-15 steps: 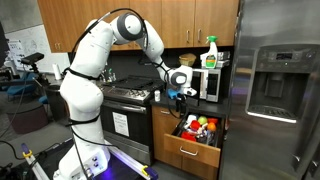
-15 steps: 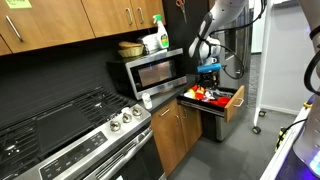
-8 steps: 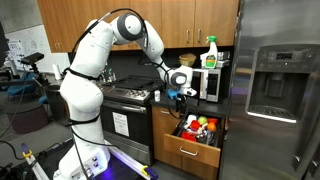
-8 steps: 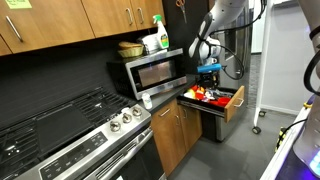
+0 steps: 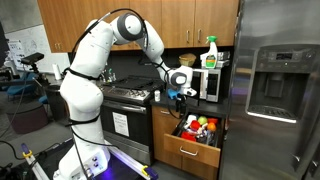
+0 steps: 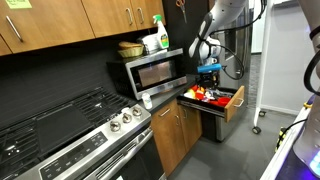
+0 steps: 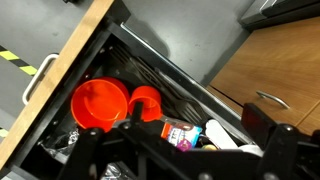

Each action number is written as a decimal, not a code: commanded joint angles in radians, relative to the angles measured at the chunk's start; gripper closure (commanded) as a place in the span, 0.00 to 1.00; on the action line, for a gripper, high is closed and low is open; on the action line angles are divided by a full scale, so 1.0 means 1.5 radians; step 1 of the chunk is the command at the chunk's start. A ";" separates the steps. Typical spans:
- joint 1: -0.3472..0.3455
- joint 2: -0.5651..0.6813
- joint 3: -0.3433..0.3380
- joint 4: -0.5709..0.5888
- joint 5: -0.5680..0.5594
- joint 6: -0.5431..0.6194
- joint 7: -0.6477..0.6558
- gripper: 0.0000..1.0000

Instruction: Remove the red pot out of the drawer

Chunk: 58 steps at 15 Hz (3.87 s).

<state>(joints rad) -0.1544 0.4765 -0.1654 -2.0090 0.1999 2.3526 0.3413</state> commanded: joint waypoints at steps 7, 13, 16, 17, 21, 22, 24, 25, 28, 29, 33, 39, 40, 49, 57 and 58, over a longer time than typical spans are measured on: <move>0.002 0.001 -0.002 0.002 0.001 -0.002 -0.001 0.00; -0.002 0.007 -0.004 0.007 0.001 0.000 -0.004 0.00; -0.010 0.019 -0.010 0.019 -0.002 0.004 -0.016 0.00; -0.017 0.025 -0.014 0.028 -0.003 0.005 -0.025 0.00; -0.050 0.049 -0.017 0.067 -0.006 -0.016 -0.086 0.00; -0.057 0.053 -0.017 0.074 -0.008 -0.017 -0.099 0.00; -0.071 0.063 -0.015 0.088 -0.009 -0.022 -0.129 0.00; -0.078 0.068 -0.013 0.094 -0.008 -0.028 -0.143 0.00; -0.086 0.077 -0.013 0.095 -0.010 -0.034 -0.165 0.00; -0.091 0.080 -0.011 0.094 -0.007 -0.037 -0.175 0.00; -0.098 0.092 -0.009 0.098 -0.015 -0.055 -0.217 0.00; -0.096 0.100 -0.010 0.093 -0.019 -0.043 -0.239 0.00; -0.096 0.100 -0.010 0.093 -0.019 -0.043 -0.239 0.00; -0.096 0.101 -0.010 0.093 -0.019 -0.043 -0.239 0.00; -0.096 0.101 -0.010 0.093 -0.019 -0.043 -0.238 0.00; -0.096 0.101 -0.010 0.093 -0.019 -0.043 -0.238 0.00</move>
<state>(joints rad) -0.2898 0.6270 -0.1886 -1.8730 0.1792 2.2910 -0.0210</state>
